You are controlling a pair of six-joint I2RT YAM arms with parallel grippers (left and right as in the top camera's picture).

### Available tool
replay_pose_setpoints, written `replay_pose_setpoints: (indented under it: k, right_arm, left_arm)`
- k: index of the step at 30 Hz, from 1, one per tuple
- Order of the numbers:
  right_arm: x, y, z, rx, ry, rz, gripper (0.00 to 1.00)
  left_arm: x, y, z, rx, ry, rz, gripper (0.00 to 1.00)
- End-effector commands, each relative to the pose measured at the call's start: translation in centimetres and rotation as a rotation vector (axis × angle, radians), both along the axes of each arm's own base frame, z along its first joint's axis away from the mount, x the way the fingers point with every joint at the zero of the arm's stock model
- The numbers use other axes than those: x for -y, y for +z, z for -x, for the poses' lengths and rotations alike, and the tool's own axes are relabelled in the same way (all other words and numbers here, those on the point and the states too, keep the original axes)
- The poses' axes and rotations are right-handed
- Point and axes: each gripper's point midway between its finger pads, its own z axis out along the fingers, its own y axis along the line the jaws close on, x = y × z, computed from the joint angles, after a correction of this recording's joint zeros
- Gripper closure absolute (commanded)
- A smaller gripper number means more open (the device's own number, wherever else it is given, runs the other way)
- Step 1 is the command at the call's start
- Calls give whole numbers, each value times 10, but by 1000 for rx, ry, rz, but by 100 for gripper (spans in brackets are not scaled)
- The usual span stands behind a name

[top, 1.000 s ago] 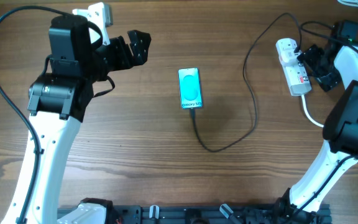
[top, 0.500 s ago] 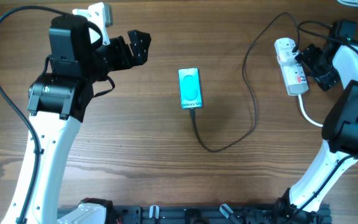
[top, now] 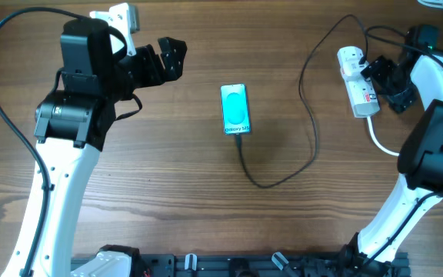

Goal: Plug charger to phone and switch on socket

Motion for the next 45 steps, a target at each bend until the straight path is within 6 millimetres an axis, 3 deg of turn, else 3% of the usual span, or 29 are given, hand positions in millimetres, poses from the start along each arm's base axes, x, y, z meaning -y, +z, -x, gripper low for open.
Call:
replay_pose_setpoints:
  k: [1, 2, 4, 8, 10, 12, 18, 21, 26, 45]
  right_arm:
    - [-38, 19, 8, 1, 48, -84, 0]
    - [-37, 36, 8, 31, 45, -74, 0]
    - [-29, 98, 18, 114, 11, 9, 0]
    - [-30, 203, 61, 263, -12, 129, 0]
    - [-41, 234, 83, 310, 29, 150, 0]
    - [-51, 249, 100, 327, 71, 163, 0]
    - [-107, 253, 166, 435, 179, 138, 0]
    - [-122, 250, 204, 468, 176, 82, 0]
    - [-144, 231, 253, 344, 226, -47, 0]
    - [-148, 224, 252, 301, 229, -76, 0]
  left_arm:
    - [-3, 2, 1, 12, 8, -11, 0]
    - [-3, 2, 1, 12, 8, -11, 0]
    - [-3, 2, 1, 12, 8, -11, 0]
    - [-3, 2, 1, 12, 8, -11, 0]
    - [-3, 2, 1, 12, 8, -11, 0]
    - [-3, 2, 1, 12, 8, -11, 0]
    - [-3, 2, 1, 12, 8, -11, 0]
    - [-3, 2, 1, 12, 8, -11, 0]
    - [-3, 2, 1, 12, 8, -11, 0]
    - [-3, 2, 1, 12, 8, -11, 0]
